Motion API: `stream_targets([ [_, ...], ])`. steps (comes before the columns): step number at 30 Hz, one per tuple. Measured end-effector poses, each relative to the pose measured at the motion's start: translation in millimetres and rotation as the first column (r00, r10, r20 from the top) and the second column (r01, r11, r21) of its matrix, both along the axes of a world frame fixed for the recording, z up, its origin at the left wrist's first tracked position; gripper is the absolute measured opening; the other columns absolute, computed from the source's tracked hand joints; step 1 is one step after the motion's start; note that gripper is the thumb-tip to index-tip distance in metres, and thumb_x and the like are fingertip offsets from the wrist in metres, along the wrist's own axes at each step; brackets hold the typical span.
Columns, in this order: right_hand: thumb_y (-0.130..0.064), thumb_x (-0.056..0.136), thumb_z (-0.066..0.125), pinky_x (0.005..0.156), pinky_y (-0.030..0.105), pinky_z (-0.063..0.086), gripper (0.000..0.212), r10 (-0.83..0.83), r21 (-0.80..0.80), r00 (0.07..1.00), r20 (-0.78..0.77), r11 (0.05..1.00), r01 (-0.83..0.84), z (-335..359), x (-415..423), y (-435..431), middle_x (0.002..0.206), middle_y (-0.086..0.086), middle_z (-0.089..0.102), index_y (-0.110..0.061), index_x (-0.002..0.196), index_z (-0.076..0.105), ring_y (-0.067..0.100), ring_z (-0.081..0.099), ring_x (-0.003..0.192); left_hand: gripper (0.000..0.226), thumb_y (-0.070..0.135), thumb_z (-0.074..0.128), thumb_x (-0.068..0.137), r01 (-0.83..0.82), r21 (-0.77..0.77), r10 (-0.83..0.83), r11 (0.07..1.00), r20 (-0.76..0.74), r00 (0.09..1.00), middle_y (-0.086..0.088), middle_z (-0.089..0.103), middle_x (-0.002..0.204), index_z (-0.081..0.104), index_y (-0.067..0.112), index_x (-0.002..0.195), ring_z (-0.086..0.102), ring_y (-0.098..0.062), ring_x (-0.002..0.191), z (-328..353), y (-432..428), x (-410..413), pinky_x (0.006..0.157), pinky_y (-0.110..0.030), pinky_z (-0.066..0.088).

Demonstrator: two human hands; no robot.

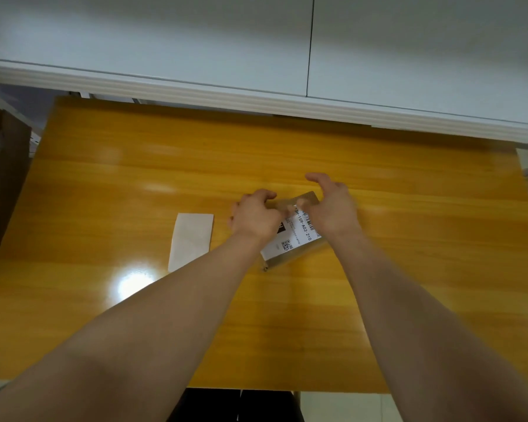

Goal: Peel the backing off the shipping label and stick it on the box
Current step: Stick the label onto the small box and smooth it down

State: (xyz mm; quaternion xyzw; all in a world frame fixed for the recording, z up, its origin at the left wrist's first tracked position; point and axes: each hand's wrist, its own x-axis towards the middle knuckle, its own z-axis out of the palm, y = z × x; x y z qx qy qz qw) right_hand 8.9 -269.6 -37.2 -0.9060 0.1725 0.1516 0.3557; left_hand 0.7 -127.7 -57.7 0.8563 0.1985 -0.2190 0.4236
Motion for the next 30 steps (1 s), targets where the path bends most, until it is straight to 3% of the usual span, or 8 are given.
stream_targets([
  [3, -0.021, 0.086, 0.074, 0.099, 0.039, 0.048, 0.066, 0.247, -0.007, 0.969, -0.025, 0.969, -0.247, 2.8, -5.4, 0.1, 0.159, 0.002, 0.026, -0.038, 0.143, 0.046, 0.026, 0.044, 0.135, 0.067, 0.044, 0.079, 0.071, -0.004, -0.066, 0.003, 0.998, -0.011, 1.000, -0.002, 0.045, 0.142, 0.053, 0.036, 0.132, 0.034, -0.028, 0.138, 0.3, 6.7, -5.9, 0.109, -0.051, 0.037],
  [5, -0.020, 0.083, 0.077, 0.103, 0.038, 0.045, 0.073, 0.335, -0.025, 0.937, -0.093, 0.940, -0.339, 2.7, -5.6, 0.2, 0.163, 0.003, 0.020, -0.036, 0.145, 0.044, 0.025, 0.037, 0.142, 0.070, 0.035, 0.081, 0.071, 0.017, -0.086, -0.019, 0.996, -0.025, 1.000, -0.006, 0.041, 0.142, 0.051, 0.034, 0.135, 0.032, -0.030, 0.137, 0.1, 9.1, -9.6, 0.109, -0.049, 0.039],
  [7, -0.019, 0.080, 0.079, 0.098, 0.034, 0.046, 0.071, 0.350, -0.027, 0.928, -0.126, 0.934, -0.356, 1.5, -5.6, 0.9, 0.162, 0.003, 0.021, -0.033, 0.142, 0.048, 0.023, 0.040, 0.139, 0.069, 0.032, 0.083, 0.068, 0.021, -0.108, -0.027, 0.994, -0.053, 0.998, -0.007, 0.043, 0.137, 0.055, 0.032, 0.131, 0.036, -0.030, 0.132, -1.0, 8.5, -12.3, 0.108, -0.046, 0.041],
  [10, -0.016, 0.075, 0.082, 0.089, 0.029, 0.047, 0.062, 0.292, -0.013, 0.951, -0.105, 0.955, -0.295, 0.1, -5.6, 2.1, 0.154, 0.001, 0.031, -0.033, 0.129, 0.059, 0.019, 0.050, 0.126, 0.055, 0.034, 0.082, 0.048, -0.090, -0.225, 0.069, 0.970, -0.097, 0.993, -0.003, 0.062, 0.118, 0.060, 0.036, 0.099, 0.060, -0.030, 0.113, -3.6, 7.5, -12.2, 0.094, -0.050, 0.054],
  [12, -0.013, 0.072, 0.083, 0.087, 0.030, 0.050, 0.057, 0.243, 0.018, 0.965, -0.101, 0.970, -0.243, -0.8, -4.1, 3.8, 0.146, -0.001, 0.037, -0.033, 0.122, 0.063, 0.015, 0.052, 0.110, 0.041, 0.022, 0.077, 0.052, -0.165, -0.300, 0.132, 0.940, -0.126, 0.983, -0.001, 0.070, 0.106, 0.058, 0.033, 0.086, 0.068, -0.029, 0.101, -5.1, 7.3, -12.5, 0.086, -0.050, 0.058],
  [17, -0.011, 0.070, 0.083, 0.088, 0.040, 0.056, 0.051, 0.178, 0.038, 0.976, -0.125, 0.984, -0.175, -3.5, 1.0, 7.7, 0.136, -0.002, 0.040, -0.034, 0.112, 0.067, 0.015, 0.054, 0.098, 0.037, 0.018, 0.074, 0.052, -0.257, -0.396, 0.214, 0.881, -0.150, 0.965, -0.005, 0.074, 0.104, 0.060, 0.032, 0.084, 0.071, -0.030, 0.097, -4.3, 4.3, -16.2, 0.085, -0.051, 0.059],
  [26, -0.024, 0.072, 0.083, 0.080, 0.042, 0.059, 0.031, 0.092, 0.037, 0.991, -0.101, 0.995, -0.089, -13.9, 5.7, 13.0, 0.128, -0.004, 0.045, -0.039, 0.093, 0.066, 0.019, 0.064, 0.092, 0.019, 0.018, 0.072, 0.064, -0.338, -0.413, 0.300, 0.846, -0.156, 0.941, -0.006, 0.076, 0.093, 0.063, 0.030, 0.076, 0.073, -0.033, 0.090, -1.7, 3.0, -14.7, 0.082, -0.056, 0.058],
  [30, -0.023, 0.072, 0.082, 0.078, 0.041, 0.059, 0.030, 0.031, 0.012, 0.996, -0.083, 0.999, -0.030, -17.0, 3.7, 16.6, 0.128, -0.004, 0.047, -0.038, 0.094, 0.069, 0.017, 0.064, 0.087, 0.016, 0.012, 0.070, 0.072, -0.369, -0.417, 0.332, 0.830, -0.163, 0.929, -0.008, 0.076, 0.092, 0.064, 0.026, 0.078, 0.073, -0.033, 0.088, 4.5, 1.9, -12.8, 0.077, -0.049, 0.059],
])
